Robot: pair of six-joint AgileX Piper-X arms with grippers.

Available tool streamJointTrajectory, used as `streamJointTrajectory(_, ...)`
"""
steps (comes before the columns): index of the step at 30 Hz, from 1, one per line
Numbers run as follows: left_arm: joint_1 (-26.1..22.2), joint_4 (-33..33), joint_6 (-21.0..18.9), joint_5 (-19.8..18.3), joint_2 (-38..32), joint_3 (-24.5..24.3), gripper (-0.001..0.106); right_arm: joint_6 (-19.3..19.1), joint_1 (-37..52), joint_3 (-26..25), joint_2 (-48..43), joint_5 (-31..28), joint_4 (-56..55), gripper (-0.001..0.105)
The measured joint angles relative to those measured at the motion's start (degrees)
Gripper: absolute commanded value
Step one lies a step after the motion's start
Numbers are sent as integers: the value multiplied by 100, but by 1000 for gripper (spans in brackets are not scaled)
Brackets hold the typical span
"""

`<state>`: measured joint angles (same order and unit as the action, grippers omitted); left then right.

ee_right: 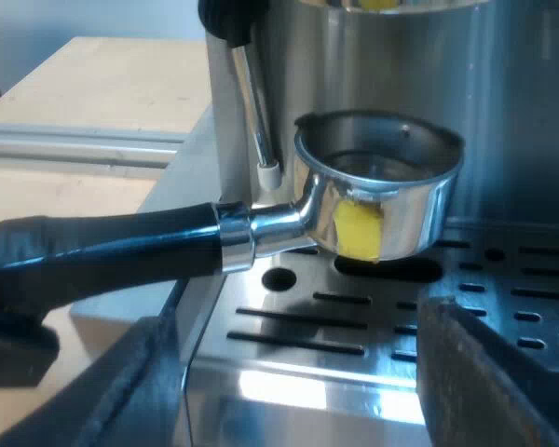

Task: Put the handle in the coffee machine

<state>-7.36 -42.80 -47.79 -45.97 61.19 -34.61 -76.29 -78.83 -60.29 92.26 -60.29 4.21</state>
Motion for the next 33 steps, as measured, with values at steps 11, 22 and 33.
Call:
streamJointTrajectory(11, 0, 376, -24, -163, 543, 0, 0, -514, 496, 0, 549, -78, 1271, 56)
streamJointTrajectory(22, 0, 556, -66, -245, 828, -220, 0, -925, 563, 0, 766, -78, 1867, 56)
streamJointTrajectory(33, 0, 586, -98, -303, 826, -368, 0, -939, 592, 0, 766, -78, 1911, 56)
